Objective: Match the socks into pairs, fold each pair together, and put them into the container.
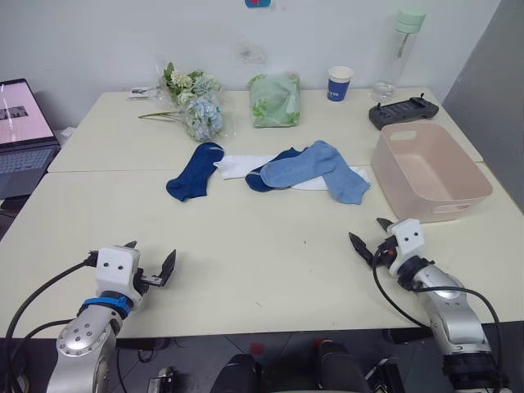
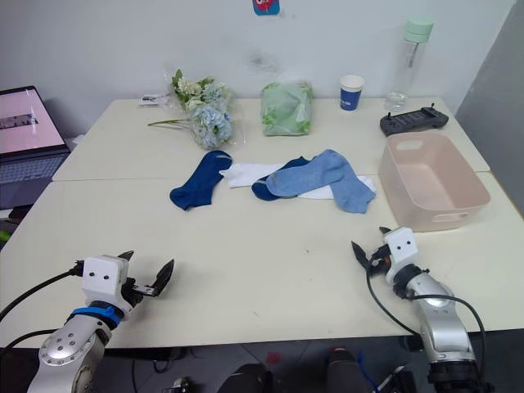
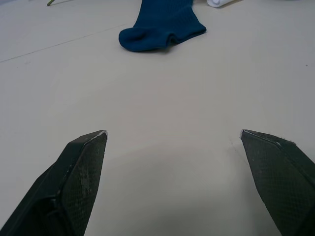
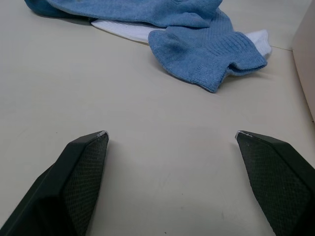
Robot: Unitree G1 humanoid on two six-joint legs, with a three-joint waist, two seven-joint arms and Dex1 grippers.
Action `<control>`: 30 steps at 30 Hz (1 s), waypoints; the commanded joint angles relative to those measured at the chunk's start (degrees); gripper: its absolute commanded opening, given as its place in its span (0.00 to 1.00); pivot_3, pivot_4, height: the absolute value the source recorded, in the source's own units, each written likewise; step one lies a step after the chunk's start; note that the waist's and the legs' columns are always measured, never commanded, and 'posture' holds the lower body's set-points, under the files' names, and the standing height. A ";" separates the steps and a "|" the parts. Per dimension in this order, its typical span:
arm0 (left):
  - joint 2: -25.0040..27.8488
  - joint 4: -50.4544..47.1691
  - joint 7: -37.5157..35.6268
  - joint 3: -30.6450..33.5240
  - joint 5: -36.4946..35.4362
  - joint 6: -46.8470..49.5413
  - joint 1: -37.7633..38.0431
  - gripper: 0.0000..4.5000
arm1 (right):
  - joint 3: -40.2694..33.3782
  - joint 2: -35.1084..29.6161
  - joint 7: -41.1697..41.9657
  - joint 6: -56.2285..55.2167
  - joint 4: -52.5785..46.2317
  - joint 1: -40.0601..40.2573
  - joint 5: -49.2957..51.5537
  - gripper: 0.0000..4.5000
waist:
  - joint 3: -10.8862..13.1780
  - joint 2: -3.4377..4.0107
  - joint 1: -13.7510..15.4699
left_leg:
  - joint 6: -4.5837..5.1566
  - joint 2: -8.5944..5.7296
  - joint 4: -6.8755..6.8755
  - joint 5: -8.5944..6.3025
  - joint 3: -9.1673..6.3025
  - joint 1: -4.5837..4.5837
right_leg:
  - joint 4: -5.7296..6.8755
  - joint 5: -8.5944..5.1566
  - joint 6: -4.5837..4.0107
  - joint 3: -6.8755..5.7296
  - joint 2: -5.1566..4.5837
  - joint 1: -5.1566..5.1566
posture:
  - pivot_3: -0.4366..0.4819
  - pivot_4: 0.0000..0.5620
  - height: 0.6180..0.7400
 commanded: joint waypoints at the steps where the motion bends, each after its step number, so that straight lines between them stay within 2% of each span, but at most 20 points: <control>1: 0.67 -0.58 0.74 1.75 0.44 -0.79 -0.13 1.00 | -0.27 -0.14 -0.60 0.66 -2.64 0.05 -0.06 0.99 | 0.00 0.00 0.00 | 0.00 0.00 0.00 0.00 0.00 0.00 | 0.00 0.00 0.00 0.00 0.00 0.00 | 0.48 0.27 1.00; 13: 0.13 -1.14 3.79 1.79 3.52 -2.20 -0.92 1.00 | -0.15 -0.23 -1.17 2.57 -4.30 0.59 0.02 0.99 | 0.00 0.00 0.02 | 0.00 0.00 -0.01 0.00 0.00 0.00 | 0.00 0.00 0.00 -0.01 0.00 -0.01 | 0.48 0.27 1.00; 15: 0.51 -0.87 2.90 2.27 2.45 -2.16 -1.36 1.00 | -0.20 -0.40 -1.18 3.05 -4.52 0.44 0.05 0.99 | 0.00 0.00 0.02 | 0.00 0.00 0.00 0.00 0.00 0.00 | 0.00 0.00 0.00 0.00 0.00 -0.01 | 0.48 0.27 1.00; 18: -0.11 -1.69 0.17 3.70 -2.92 -0.45 -1.18 1.00 | -0.11 -0.58 -0.87 3.36 -5.11 0.71 0.15 0.99 | 0.00 0.00 0.00 | 0.00 0.01 0.00 0.00 -0.01 -0.01 | 0.00 0.00 0.00 -0.01 0.00 -0.01 | 0.48 0.27 1.00; 30: 0.40 -2.99 -2.19 3.09 -5.60 0.32 -0.46 1.00 | 0.56 -0.80 -0.48 2.58 -5.64 1.28 -0.46 0.99 | 0.00 0.00 -0.03 | 0.00 0.01 -0.01 0.00 0.00 0.00 | 0.00 -0.01 0.01 0.00 0.00 0.00 | 0.48 0.27 1.00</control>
